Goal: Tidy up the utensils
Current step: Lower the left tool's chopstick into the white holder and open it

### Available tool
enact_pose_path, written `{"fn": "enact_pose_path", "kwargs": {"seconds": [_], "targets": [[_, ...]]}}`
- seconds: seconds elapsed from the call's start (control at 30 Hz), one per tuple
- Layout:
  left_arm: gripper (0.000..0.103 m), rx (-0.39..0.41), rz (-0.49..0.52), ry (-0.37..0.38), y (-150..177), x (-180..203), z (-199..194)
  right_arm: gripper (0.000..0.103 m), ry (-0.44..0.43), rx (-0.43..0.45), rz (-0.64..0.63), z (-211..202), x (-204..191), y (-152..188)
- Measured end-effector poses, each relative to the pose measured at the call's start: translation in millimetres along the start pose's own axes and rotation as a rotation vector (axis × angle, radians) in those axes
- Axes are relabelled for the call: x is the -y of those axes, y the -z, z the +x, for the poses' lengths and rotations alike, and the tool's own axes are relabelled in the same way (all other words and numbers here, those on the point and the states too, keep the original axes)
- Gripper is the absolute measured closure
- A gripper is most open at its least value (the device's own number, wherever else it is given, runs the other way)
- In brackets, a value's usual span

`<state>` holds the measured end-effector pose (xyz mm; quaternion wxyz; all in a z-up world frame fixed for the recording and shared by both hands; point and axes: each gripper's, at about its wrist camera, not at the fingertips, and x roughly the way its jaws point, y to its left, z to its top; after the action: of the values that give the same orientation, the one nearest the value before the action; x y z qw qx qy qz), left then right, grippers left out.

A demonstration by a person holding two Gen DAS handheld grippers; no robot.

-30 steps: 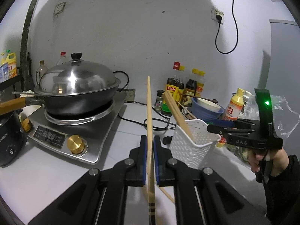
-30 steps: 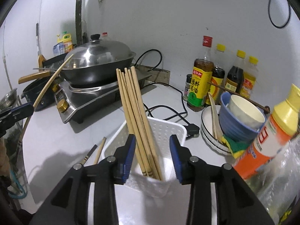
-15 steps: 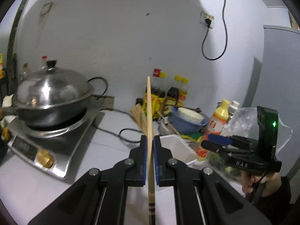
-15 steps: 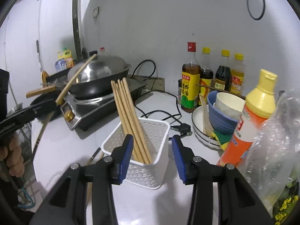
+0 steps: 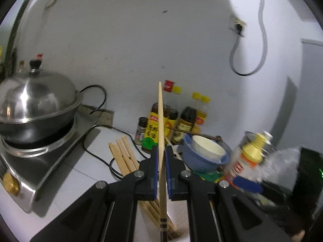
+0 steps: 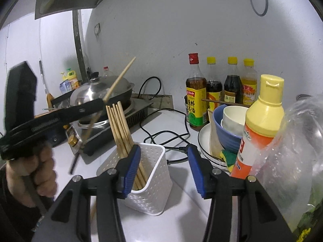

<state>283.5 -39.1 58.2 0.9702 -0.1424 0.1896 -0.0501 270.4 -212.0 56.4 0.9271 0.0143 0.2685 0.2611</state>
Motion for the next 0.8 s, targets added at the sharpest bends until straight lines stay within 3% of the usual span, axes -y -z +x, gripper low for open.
{"fn": "enact_pose_path", "kwargs": {"seconds": [0.37,0.53,0.8], "targets": [[0.097,0.041,-0.136,-0.06,12,-3,45,0.054,-0.01,0.005,0.03,14,22,6],[0.097,0.045,-0.097,-0.087,24,10,49,0.054,0.012,0.001,0.06,17,36,11],[0.097,-0.035,-0.066,-0.107,42,10,41,0.053,0.004,-0.009,0.074,19,38,14]]}}
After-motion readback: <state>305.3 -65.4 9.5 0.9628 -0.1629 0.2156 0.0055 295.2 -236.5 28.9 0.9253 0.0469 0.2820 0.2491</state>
